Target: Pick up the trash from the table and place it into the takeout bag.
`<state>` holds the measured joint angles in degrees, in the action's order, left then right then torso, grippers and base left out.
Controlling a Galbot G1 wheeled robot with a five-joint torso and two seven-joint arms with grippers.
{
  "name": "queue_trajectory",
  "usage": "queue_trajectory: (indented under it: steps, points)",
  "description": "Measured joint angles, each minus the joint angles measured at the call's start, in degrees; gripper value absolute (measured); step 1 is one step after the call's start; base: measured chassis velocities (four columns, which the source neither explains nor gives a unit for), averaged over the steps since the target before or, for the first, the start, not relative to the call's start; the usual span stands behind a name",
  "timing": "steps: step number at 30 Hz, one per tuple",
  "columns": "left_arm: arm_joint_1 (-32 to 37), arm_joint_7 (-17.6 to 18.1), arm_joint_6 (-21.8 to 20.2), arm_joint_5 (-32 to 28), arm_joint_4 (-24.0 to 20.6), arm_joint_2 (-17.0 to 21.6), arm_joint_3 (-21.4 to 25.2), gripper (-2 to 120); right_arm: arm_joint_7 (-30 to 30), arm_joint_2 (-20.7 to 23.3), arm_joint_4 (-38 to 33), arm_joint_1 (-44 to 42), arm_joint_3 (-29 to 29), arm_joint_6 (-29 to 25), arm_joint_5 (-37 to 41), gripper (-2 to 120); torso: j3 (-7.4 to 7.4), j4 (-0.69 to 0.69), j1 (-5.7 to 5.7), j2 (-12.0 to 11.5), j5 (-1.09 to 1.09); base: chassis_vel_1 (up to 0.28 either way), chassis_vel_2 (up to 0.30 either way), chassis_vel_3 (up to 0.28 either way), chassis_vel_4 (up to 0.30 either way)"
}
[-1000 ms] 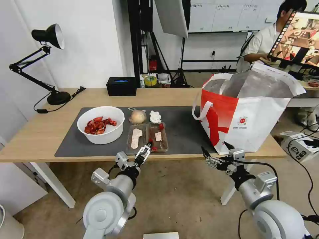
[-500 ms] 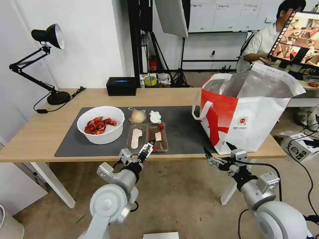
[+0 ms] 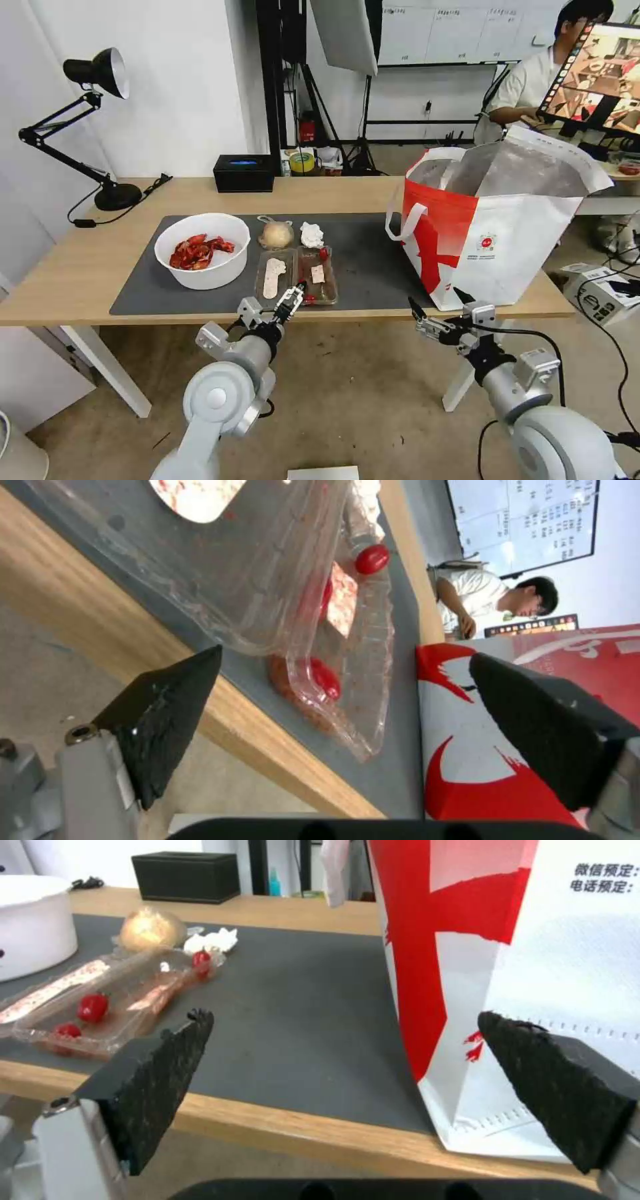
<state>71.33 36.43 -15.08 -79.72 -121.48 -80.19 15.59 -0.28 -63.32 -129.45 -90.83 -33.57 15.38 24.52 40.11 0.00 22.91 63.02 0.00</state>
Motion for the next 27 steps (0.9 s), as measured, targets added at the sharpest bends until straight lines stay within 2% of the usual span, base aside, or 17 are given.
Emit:
queue_trajectory:
  steps: [23,27]
  points:
    - [-0.16,0.52,1.95,0.12,0.93,0.00,1.83,100,0.08,-0.77,-0.12,-0.35,0.68,0.00,-1.15,100,0.00,0.00,0.00,0.01,0.00,0.000,0.000,0.000,0.000]
    - [-0.16,-1.39,3.95,0.32,0.85,-0.04,2.10,100,0.07,-1.04,0.00,-0.34,0.84,0.00,-1.28,100,0.01,0.01,0.00,0.01,0.00,0.000,0.000,0.000,0.000]
